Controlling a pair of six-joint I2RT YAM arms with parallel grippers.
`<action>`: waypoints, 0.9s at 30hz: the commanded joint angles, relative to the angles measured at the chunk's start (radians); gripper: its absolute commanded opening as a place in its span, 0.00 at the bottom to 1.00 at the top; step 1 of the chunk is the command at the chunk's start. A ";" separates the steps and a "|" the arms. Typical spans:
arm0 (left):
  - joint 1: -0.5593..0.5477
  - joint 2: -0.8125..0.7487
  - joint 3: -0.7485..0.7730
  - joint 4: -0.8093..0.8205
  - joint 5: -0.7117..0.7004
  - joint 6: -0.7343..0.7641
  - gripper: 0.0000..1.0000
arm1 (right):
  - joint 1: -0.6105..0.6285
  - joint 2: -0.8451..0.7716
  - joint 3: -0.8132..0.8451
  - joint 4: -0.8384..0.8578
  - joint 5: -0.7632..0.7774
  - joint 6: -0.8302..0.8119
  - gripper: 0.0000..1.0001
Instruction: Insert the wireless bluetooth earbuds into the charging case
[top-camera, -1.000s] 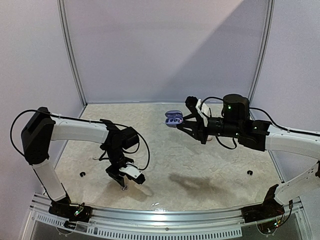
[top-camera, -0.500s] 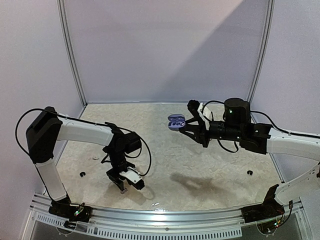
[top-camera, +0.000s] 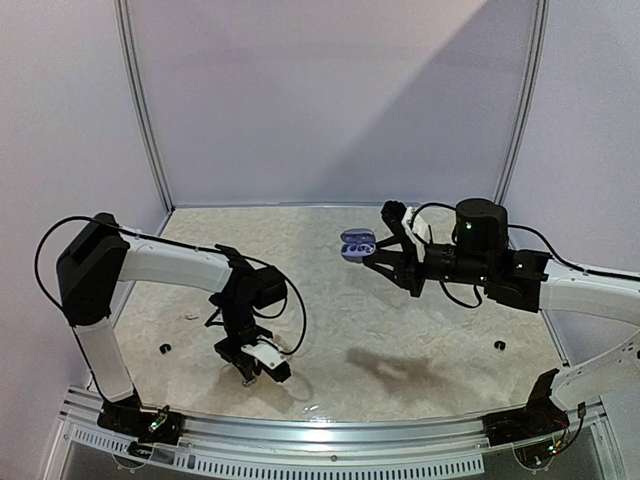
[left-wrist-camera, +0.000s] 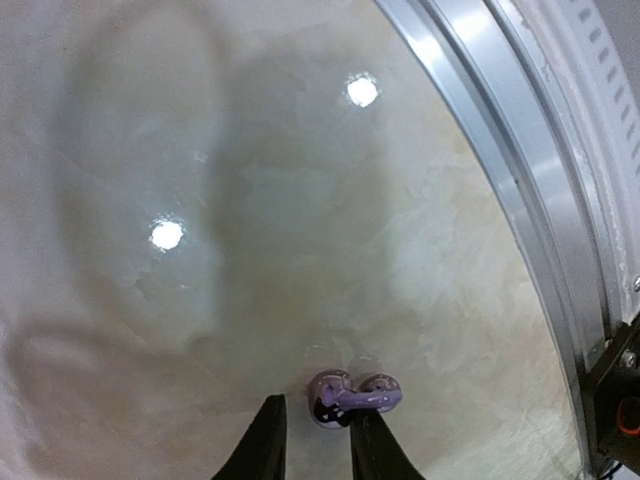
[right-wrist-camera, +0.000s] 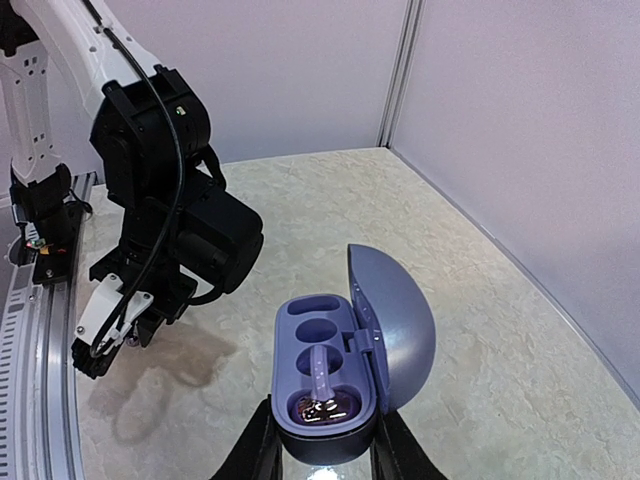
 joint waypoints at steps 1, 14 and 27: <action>-0.020 0.018 0.023 -0.020 0.026 -0.031 0.21 | -0.003 -0.032 -0.017 -0.008 0.021 0.021 0.00; 0.027 0.001 0.044 0.037 0.000 -0.318 0.00 | -0.003 -0.036 -0.008 -0.005 0.033 0.024 0.00; 0.223 0.018 0.187 0.194 -0.298 -1.040 0.00 | -0.003 0.014 -0.003 0.069 0.119 0.085 0.00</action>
